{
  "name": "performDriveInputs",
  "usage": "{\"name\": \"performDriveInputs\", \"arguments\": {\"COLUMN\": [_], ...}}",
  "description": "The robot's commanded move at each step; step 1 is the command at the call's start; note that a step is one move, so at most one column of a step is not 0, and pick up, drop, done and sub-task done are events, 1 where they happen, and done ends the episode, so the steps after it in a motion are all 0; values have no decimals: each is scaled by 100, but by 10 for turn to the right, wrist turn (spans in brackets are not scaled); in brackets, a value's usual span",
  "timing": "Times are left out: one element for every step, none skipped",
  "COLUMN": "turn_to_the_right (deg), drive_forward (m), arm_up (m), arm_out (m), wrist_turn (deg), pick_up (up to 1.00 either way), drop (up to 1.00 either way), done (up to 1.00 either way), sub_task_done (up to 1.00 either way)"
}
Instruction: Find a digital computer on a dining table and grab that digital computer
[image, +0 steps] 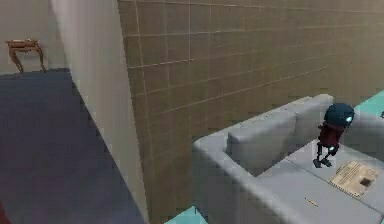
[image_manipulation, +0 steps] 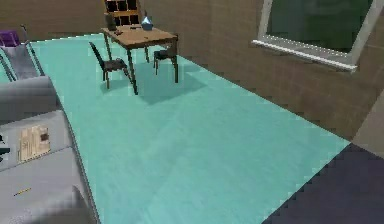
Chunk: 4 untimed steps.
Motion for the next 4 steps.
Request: {"name": "performDriveInputs", "arguments": {"turn_to_the_right": [-330, 0, -30, 0], "drive_forward": [0, 100, 0, 50], "arm_up": [0, 0, 0, 0], "arm_out": [0, 0, 0, 0], "wrist_turn": [0, 0, 0, 0], "pick_up": [0, 0, 0, 0], "drop": [0, 0, 0, 0], "done": [0, 0, 0, 0], "sub_task_done": [0, 0, 0, 0]}}
